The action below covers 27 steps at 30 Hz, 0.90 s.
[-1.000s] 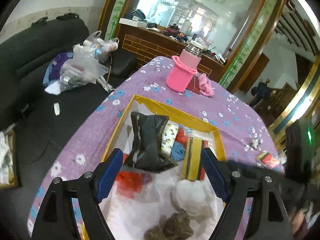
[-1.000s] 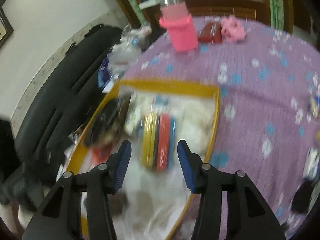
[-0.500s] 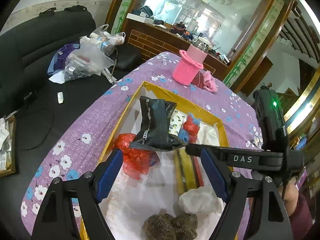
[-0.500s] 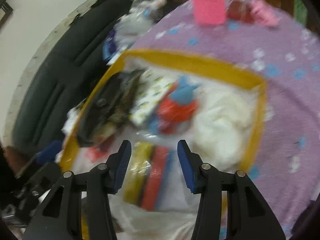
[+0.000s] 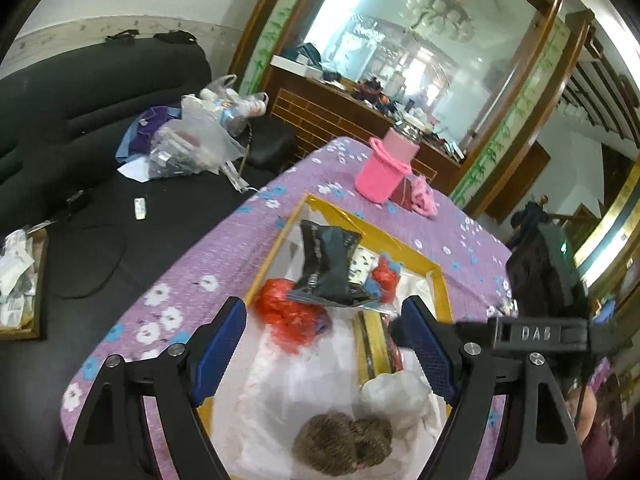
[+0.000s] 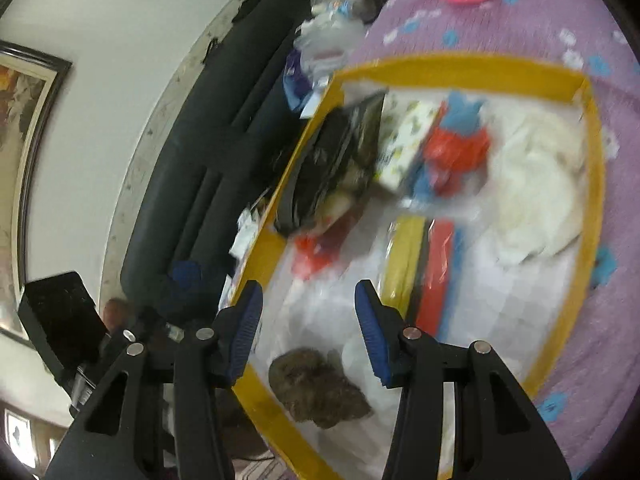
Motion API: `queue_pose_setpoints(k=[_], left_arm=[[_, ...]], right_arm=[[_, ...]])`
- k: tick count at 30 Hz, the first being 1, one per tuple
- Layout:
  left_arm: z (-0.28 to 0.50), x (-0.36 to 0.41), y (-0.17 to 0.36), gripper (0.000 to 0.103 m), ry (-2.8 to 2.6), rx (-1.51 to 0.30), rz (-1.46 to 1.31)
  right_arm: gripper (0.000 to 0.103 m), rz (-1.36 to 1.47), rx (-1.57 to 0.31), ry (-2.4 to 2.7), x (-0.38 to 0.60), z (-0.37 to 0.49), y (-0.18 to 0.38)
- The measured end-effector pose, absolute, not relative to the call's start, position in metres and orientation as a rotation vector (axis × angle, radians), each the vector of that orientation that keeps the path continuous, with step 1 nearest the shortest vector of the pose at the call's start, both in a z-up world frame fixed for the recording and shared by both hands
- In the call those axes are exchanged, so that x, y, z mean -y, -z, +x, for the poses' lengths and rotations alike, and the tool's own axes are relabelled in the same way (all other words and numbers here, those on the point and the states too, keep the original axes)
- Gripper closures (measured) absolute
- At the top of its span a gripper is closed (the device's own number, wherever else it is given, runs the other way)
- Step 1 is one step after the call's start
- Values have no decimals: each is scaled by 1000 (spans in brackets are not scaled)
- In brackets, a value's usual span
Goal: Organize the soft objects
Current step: 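Move the left gripper to the second striped sponge pack while the right gripper reaches the blue towel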
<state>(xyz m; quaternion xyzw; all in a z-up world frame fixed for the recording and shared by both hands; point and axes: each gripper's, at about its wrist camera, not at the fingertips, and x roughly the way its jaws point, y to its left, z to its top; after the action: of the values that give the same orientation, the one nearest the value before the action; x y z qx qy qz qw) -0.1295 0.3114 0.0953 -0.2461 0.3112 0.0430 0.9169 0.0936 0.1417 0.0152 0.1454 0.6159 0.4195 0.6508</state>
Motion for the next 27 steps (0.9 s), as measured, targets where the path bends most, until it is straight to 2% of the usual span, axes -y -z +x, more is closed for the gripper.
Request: queue_pose_setpoints(k=[4, 13, 19, 27], left_arm=[[-144, -317, -95, 23, -111, -627, -512], [-149, -300, -99, 22, -42, -658, -488], [-144, -265, -108, 22, 41, -688, -421], [-128, -202, -116, 22, 149, -748, -342]], right_arm=[[56, 272, -1412, -860, -145, 99, 3], [56, 202, -1119, -728, -74, 69, -65], [57, 201, -931, -458, 60, 50, -102], [57, 261, -870, 5, 205, 81, -98]])
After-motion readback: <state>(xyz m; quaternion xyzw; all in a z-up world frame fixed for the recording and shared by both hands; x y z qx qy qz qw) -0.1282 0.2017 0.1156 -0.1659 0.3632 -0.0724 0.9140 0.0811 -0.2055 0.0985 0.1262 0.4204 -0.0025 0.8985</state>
